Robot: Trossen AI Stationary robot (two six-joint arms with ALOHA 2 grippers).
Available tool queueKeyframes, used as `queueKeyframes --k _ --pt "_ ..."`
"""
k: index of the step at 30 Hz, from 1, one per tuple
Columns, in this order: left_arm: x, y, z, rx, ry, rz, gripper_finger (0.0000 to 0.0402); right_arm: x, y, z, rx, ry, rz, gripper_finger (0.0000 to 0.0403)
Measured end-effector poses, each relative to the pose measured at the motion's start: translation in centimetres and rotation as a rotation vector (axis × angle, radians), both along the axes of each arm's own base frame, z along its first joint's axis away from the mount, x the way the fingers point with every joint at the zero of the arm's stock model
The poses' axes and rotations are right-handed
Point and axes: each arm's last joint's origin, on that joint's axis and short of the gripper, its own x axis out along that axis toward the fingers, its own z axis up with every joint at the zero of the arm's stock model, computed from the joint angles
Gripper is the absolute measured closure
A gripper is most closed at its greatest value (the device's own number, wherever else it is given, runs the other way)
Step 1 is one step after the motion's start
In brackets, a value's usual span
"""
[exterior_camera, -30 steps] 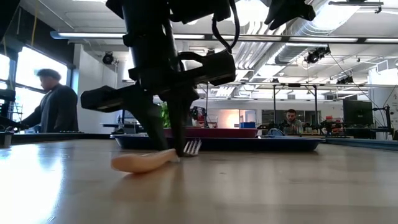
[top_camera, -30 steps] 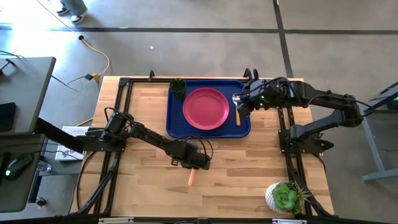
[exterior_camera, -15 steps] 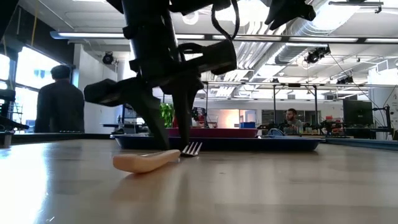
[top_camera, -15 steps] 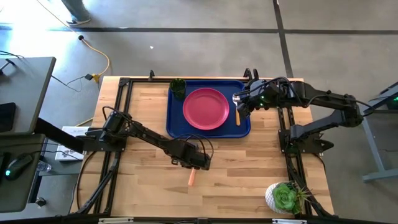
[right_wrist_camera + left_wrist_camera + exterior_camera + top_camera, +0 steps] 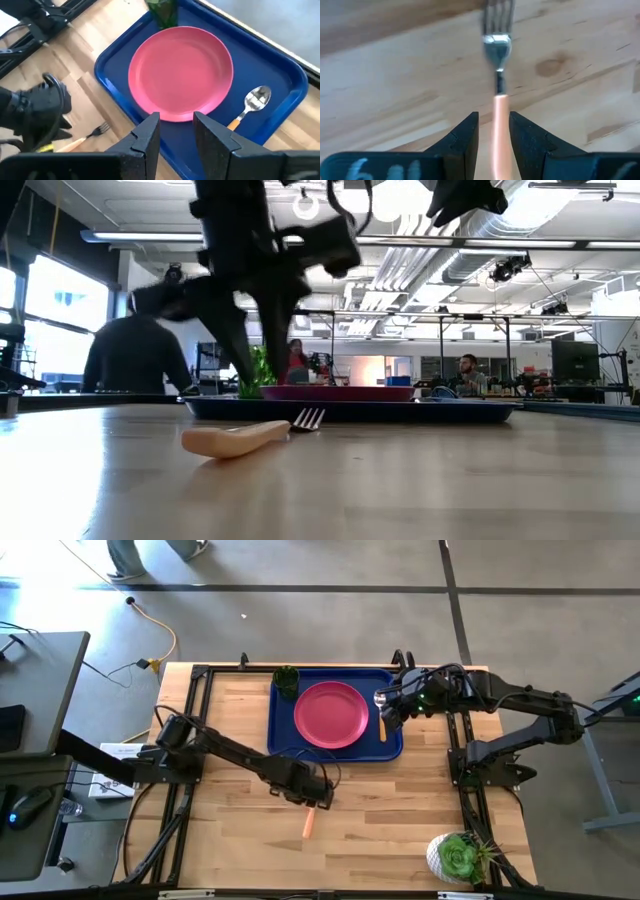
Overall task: Pick and place plate/cup/fork/spoon on tray
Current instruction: Put the orange fork on the blue tray
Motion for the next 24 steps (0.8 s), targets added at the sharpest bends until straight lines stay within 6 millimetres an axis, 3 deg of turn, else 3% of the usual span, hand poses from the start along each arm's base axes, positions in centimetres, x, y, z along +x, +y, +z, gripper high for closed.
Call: queueKeyframes --k 10,24 --pt "-3.0 1.0 5.7 0.124 -0.058 -0.118 0.0302 0.1 0.4 0.0 0.104 -0.028 0.004 0.0293" --pt "-9.9 4.9 14.4 0.406 -0.123 -0.406 0.0302 1.3 3.5 0.9 0.253 -0.229 -0.095 0.0293"
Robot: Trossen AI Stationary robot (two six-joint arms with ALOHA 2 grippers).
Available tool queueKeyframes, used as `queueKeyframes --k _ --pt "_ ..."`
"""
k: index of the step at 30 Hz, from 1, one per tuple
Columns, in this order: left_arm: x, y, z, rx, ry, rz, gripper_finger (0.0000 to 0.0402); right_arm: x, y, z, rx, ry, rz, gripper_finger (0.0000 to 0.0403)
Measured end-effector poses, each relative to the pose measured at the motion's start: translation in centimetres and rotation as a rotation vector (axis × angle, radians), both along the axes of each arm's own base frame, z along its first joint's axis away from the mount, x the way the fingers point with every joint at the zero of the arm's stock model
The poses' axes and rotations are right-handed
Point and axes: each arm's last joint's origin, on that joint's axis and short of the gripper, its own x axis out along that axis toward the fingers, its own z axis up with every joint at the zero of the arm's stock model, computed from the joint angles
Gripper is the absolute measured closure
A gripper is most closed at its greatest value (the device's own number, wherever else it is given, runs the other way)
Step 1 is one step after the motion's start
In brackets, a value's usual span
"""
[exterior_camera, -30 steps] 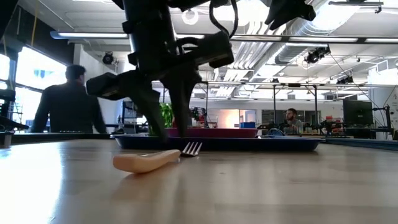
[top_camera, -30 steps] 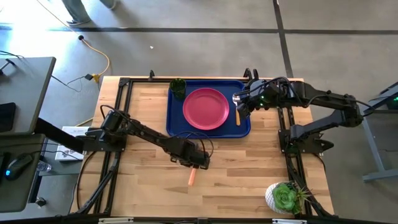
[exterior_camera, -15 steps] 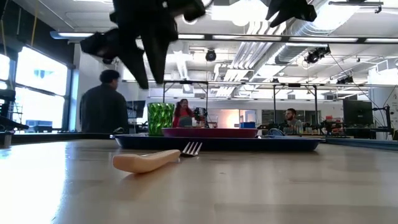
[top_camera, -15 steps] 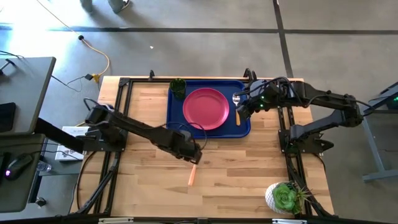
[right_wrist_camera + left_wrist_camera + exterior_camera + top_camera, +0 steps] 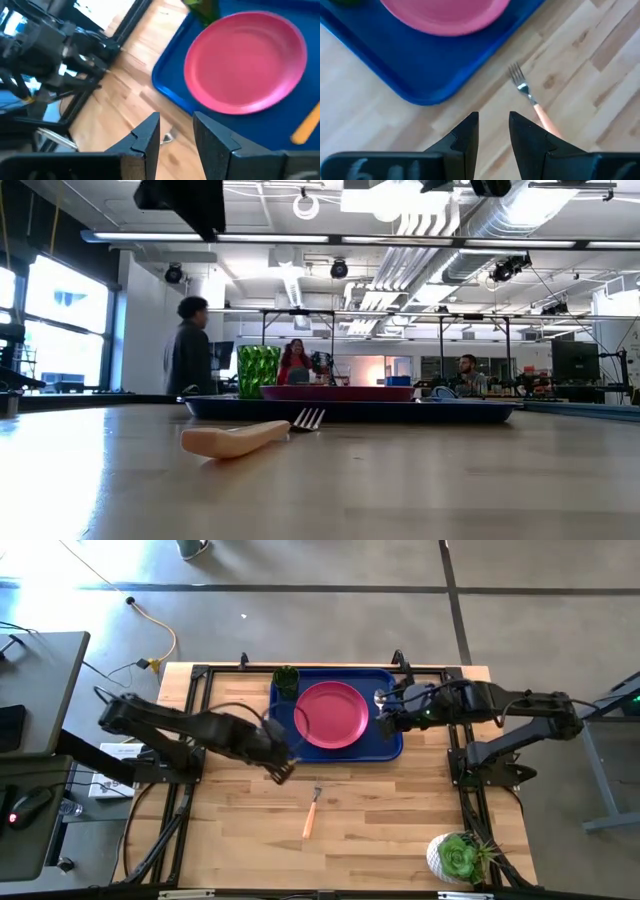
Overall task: Pick and place plate/cup/fork/spoon on tray
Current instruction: Put the orange fork on the blue tray
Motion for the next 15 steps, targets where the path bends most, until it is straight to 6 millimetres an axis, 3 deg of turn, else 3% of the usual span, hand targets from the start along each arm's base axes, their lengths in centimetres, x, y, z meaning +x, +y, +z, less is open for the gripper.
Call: queueKeyframes --k 8,15 --pt "-4.6 1.6 3.3 0.114 -0.002 -0.101 0.0303 2.0 2.3 -1.0 0.118 -0.032 -0.072 0.0293" --pt "-8.2 2.4 5.1 0.160 -0.005 -0.189 0.0303 5.9 3.7 -2.1 0.152 -0.143 -0.079 0.0293"
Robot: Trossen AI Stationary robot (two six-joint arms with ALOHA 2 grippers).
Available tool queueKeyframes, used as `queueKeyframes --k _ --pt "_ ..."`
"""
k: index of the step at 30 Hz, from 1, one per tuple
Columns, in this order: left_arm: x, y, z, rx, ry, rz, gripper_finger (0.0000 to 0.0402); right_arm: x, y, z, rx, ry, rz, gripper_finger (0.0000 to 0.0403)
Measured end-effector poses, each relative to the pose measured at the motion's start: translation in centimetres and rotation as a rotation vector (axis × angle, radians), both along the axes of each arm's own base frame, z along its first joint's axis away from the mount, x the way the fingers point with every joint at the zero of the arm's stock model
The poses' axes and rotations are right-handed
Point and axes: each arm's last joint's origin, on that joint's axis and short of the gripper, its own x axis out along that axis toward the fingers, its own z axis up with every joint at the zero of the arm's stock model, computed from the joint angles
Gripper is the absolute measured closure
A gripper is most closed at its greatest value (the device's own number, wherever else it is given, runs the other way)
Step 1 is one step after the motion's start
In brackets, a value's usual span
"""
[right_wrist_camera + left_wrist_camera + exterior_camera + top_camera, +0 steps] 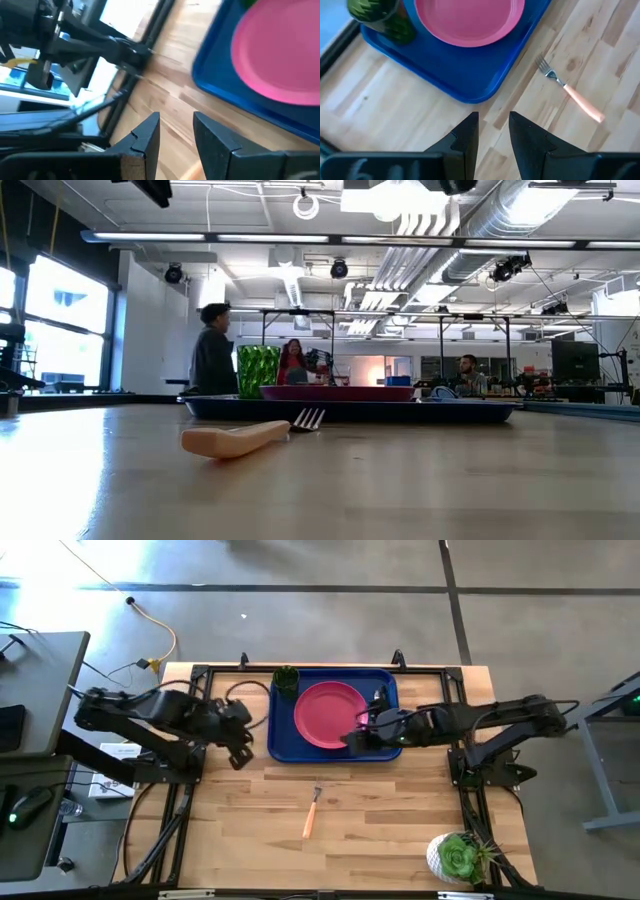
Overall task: Pick and place plate/cup/fork/spoon on tray
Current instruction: Put the orange fork on the blue tray
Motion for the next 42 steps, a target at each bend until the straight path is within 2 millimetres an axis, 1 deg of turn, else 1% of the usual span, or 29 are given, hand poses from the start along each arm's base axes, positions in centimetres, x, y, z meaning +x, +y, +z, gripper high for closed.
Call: queueKeyframes --k 4,7,15,20,24,27,30,33,36,39,42 --pt "-1.9 0.4 0.7 0.019 0.000 -0.034 0.0303 2.3 0.3 -0.3 -0.013 -0.101 0.004 0.0293" --pt "-3.5 0.8 1.3 0.038 -0.013 -0.035 0.0303 3.5 0.2 -0.4 -0.031 -0.167 -0.017 0.0293" --pt "-7.0 1.6 2.3 0.056 -0.055 -0.021 0.0303 5.2 0.4 0.3 -0.041 -0.333 -0.058 0.0293" --pt "-8.4 1.9 2.7 0.057 -0.087 -0.030 0.0303 5.9 1.0 0.6 -0.055 -0.412 -0.042 0.0293" --pt "-9.3 2.1 2.9 0.067 -0.102 -0.053 0.0303 7.1 1.3 0.4 -0.058 -0.424 -0.035 0.0293" --pt "-9.8 2.2 3.0 0.067 -0.113 -0.051 0.0303 8.3 1.7 1.1 -0.055 -0.434 -0.011 0.0293" --pt "-10.0 2.3 3.0 0.071 -0.118 -0.048 0.0303 9.7 2.0 1.5 -0.041 -0.379 0.021 0.0293" --pt "-10.2 2.4 3.1 0.083 -0.126 -0.042 0.0303 10.9 2.3 1.4 -0.020 -0.254 0.029 0.0293" --pt "-10.3 2.4 3.1 0.102 -0.124 -0.056 0.0303 11.6 2.4 1.1 0.014 -0.119 0.001 0.0293" --pt "-10.4 2.4 3.1 0.108 -0.122 -0.065 0.0303 12.2 2.7 0.1 0.047 0.018 -0.036 0.0293" --pt "-10.4 2.4 3.1 0.109 -0.121 -0.066 0.0303 12.5 3.0 -1.0 0.089 0.112 -0.080 0.0293"
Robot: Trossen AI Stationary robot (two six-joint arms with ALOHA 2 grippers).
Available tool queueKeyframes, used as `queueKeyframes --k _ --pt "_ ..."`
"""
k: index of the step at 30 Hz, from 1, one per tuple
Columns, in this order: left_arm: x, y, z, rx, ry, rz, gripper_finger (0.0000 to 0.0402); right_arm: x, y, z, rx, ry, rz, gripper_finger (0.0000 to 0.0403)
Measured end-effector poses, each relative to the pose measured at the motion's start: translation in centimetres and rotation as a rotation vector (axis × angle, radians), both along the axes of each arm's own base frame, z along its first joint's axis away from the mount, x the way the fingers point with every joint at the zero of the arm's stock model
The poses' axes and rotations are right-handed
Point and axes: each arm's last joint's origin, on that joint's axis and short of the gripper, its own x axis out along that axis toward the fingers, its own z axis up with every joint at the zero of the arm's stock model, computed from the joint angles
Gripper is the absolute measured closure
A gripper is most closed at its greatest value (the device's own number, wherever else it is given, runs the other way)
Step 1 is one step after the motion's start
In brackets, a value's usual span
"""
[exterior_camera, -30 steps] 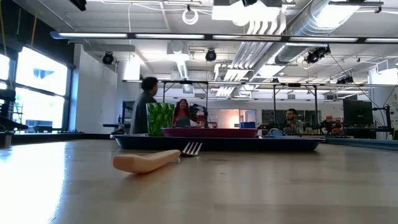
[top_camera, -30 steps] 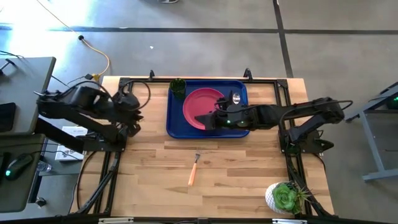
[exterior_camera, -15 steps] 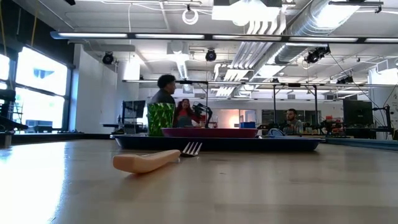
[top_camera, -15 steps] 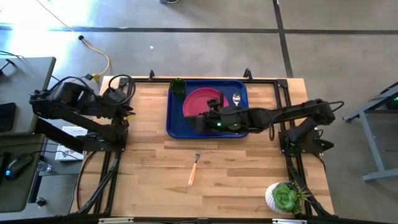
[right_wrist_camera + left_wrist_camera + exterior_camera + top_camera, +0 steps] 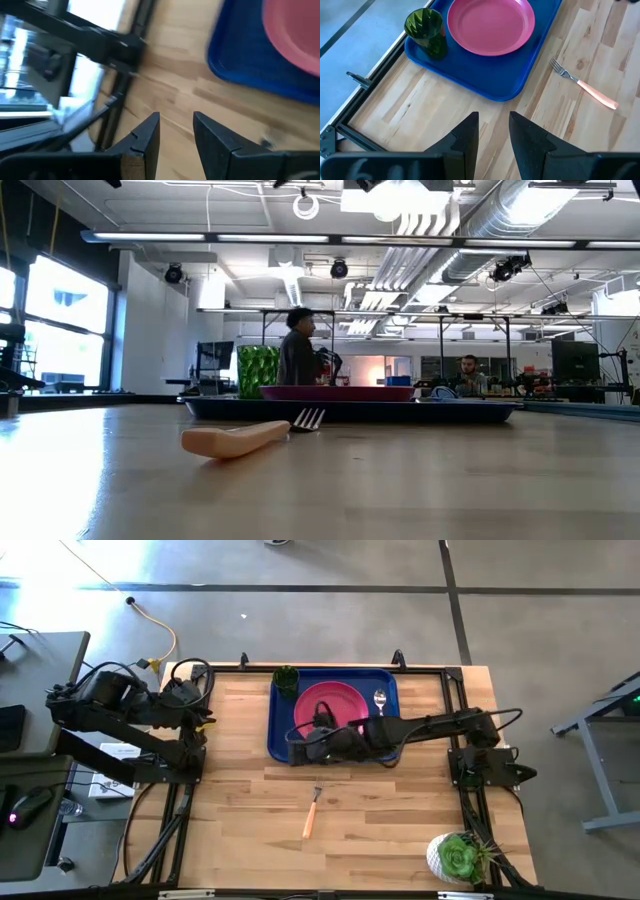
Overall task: Pick and place plate/cup/fork/spoon on tray
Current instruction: Put the orange fork on the blue tray
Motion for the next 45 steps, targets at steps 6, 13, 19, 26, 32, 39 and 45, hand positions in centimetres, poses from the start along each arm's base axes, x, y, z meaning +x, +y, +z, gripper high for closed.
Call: queueKeyframes --k 6,13,19,26,32,39,45 --pt "0.0 0.0 0.0 0.008 0.004 -0.010 0.0303 0.0 0.9 -2.1 0.135 0.134 -0.038 0.0293" --pt "0.0 0.0 0.0 0.014 0.003 -0.006 0.0303 -0.1 2.1 -4.7 0.226 0.290 -0.108 0.0293" --pt "0.0 0.0 0.0 0.017 0.002 -0.004 0.0303 0.5 3.1 -6.9 0.248 0.363 -0.134 0.0293" --pt "0.0 0.0 0.0 0.018 0.002 -0.003 0.0303 1.2 4.0 -9.4 0.291 0.452 -0.095 0.0293" --pt "0.0 0.0 0.0 0.019 0.001 -0.002 0.0303 2.3 4.5 -12.2 0.334 0.518 -0.070 0.0293" --pt "0.0 0.0 0.0 0.019 0.001 -0.002 0.0303 3.6 5.0 -14.4 0.355 0.511 -0.056 0.0293" --pt "0.0 0.0 0.0 0.019 0.001 -0.002 0.0303 4.1 5.1 -15.9 0.358 0.528 -0.072 0.0293"
